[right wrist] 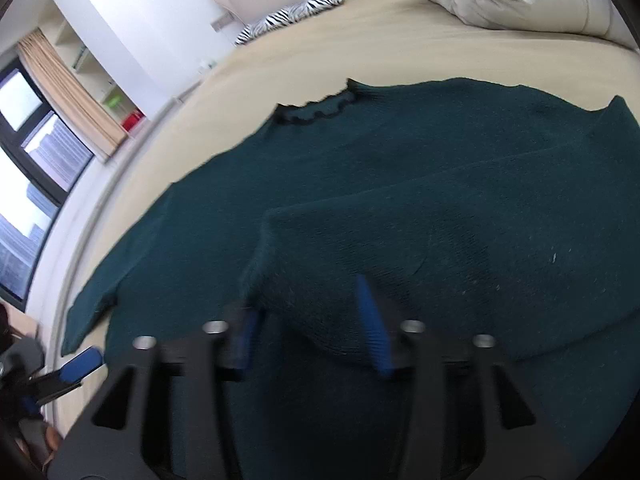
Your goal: Fold small clothes
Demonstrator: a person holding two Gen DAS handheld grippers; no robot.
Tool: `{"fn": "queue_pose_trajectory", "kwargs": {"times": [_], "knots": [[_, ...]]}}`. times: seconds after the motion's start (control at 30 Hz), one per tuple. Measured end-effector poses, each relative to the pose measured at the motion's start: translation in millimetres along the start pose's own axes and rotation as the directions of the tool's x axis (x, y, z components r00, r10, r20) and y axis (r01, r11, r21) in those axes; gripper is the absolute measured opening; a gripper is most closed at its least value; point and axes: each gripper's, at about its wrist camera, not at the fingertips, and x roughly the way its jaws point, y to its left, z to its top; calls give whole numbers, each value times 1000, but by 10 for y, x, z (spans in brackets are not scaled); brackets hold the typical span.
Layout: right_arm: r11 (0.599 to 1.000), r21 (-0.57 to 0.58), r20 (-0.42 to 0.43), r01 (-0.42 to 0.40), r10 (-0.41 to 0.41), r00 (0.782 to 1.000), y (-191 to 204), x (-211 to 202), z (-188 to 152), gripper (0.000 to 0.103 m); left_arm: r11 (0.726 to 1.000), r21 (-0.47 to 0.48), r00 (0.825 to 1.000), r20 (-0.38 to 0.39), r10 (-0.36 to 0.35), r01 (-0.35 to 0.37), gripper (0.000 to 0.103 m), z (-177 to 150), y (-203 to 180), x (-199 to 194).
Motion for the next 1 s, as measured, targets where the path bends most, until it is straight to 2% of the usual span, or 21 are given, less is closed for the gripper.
{"fn": "queue_pose_trajectory", "kwargs": {"times": [0.03, 0.1, 0.17, 0.23, 0.3, 0.37, 0.4, 0.47, 0.5, 0.53, 0.57, 0.6, 0.77, 0.83, 0.87, 1.0], "knots": [[1000, 1, 13, 0, 0, 1000, -29, -67, -1, 75, 1000, 11, 1000, -12, -5, 6, 97, 28, -66, 101], [1000, 7, 22, -7, 7, 1000, -123, -226, -19, 75, 999, 35, 999, -35, -15, 16, 95, 71, -200, 292], [999, 36, 21, -29, 29, 999, -278, -377, -38, 75, 997, 83, 998, -64, 10, -5, 90, 104, -349, 527], [996, 86, 31, -33, 30, 999, -522, -550, 3, 75, 994, 111, 993, -113, 34, -21, 75, 137, -444, 817], [988, 150, 44, -44, 38, 998, -802, -769, -90, 75, 992, 124, 985, -161, 55, -35, 50, 151, -482, 1053], [975, 216, 65, -55, 42, 997, -1106, -947, -40, 75, 988, 145, 980, -181, 88, -62, 42, 148, -515, 1212], [969, 240, 78, -59, 42, 996, -1264, -1117, -179, 75, 985, 155, 980, -175, 97, -70, 42, 147, -529, 1240], [960, 273, 94, -57, 33, 995, -1478, -1236, -136, 75, 981, 175, 980, -163, 114, -85, 42, 171, -584, 1289], [956, 287, 99, -55, 27, 995, -1608, -1291, -98, 75, 979, 183, 980, -157, 121, -91, 38, 180, -607, 1302], [955, 294, 103, -51, 22, 994, -1659, -1343, -162, 75, 975, 198, 980, -148, 130, -100, 33, 182, -634, 1311], [953, 299, 107, -48, 16, 994, -1706, -1387, -201, 75, 969, 218, 979, -142, 149, -116, 17, 176, -663, 1324], [951, 305, 110, -45, 12, 994, -1776, -1399, -182, 75, 964, 232, 977, -136, 167, -132, 10, 168, -686, 1330], [946, 323, 107, -29, -6, 994, -1845, -1430, -298, 75, 950, 280, 980, -97, 173, -140, 9, 161, -717, 1222], [945, 327, 106, -19, -16, 994, -1775, -1383, -408, 75, 948, 278, 984, -49, 174, -154, 8, 235, -693, 1112], [943, 331, 106, -15, -22, 994, -1683, -1349, -609, 75, 948, 269, 984, -19, 180, -168, 8, 291, -662, 1052], [935, 353, 118, 12, -57, 991, -1840, -1329, -592, 75, 958, 207, 981, 39, 192, -196, 8, 529, -395, 916]]}}
